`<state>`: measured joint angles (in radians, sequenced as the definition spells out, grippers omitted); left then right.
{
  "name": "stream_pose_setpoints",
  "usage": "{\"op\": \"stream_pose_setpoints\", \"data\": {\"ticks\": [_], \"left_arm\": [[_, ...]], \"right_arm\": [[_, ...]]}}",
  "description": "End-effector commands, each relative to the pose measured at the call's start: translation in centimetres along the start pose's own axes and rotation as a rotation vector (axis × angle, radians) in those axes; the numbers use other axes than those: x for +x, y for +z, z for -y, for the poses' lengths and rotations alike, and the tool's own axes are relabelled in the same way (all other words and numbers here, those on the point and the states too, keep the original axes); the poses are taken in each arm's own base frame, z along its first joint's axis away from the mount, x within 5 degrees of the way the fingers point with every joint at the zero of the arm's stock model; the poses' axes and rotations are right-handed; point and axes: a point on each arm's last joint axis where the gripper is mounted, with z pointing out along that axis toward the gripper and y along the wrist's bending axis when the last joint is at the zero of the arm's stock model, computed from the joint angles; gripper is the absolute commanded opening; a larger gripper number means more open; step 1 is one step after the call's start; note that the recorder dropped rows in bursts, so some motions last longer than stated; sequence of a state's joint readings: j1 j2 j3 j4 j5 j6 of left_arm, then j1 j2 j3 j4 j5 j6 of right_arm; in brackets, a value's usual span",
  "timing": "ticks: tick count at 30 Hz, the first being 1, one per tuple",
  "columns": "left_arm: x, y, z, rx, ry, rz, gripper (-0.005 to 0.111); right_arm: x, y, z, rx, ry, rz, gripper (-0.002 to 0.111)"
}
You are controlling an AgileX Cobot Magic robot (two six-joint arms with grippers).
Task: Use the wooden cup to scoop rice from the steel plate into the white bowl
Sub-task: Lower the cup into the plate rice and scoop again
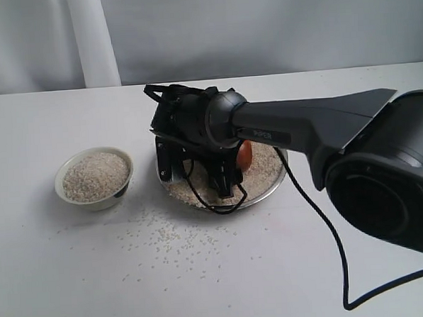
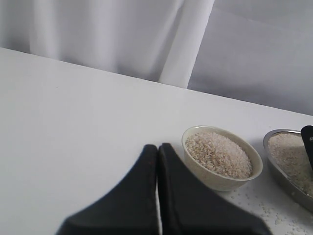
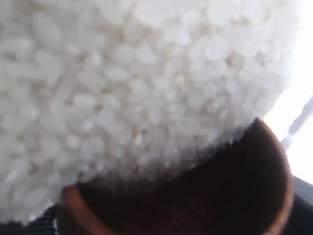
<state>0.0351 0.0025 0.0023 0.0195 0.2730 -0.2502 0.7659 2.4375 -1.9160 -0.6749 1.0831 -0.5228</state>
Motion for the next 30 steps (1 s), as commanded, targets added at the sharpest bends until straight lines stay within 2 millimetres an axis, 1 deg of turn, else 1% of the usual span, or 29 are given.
{"op": "stream_pose_setpoints", "data": {"ticks": [1, 6, 14, 16, 20, 24, 30], "left_arm": [[-0.1, 0.0, 0.1, 0.008, -0.005, 0.009, 0.000], [-0.1, 0.0, 0.1, 0.008, -0.005, 0.009, 0.000], [-0.1, 0.0, 0.1, 0.008, -0.005, 0.009, 0.000], [-0.1, 0.0, 0.1, 0.008, -0.005, 0.009, 0.000], [-0.1, 0.0, 0.1, 0.008, -0.005, 0.009, 0.000], [-0.1, 0.0, 0.1, 0.008, -0.005, 0.009, 0.000], [-0.1, 0.0, 0.1, 0.008, -0.005, 0.009, 0.000]], "right_arm": [[-0.9, -0.7, -0.1, -0.040, 0.072, 0.125, 0.000], [-1.4, -0.4, -0.5, -0.064, 0.092, 0.162, 0.000], [-1.8, -0.4, -0.4, -0.068, 0.132, 0.206, 0.000], [-1.5, -0.2, -0.2, -0.073, 0.157, 0.203, 0.000], [-0.7, 0.5, 0.5, -0.083, 0.275, 0.201, 0.000], [-0.1, 1.0, 0.8, -0.102, 0.336, 0.202, 0.000], [-0.4, 1.0, 0.7, -0.133, 0.375, 0.245, 0.000]]}}
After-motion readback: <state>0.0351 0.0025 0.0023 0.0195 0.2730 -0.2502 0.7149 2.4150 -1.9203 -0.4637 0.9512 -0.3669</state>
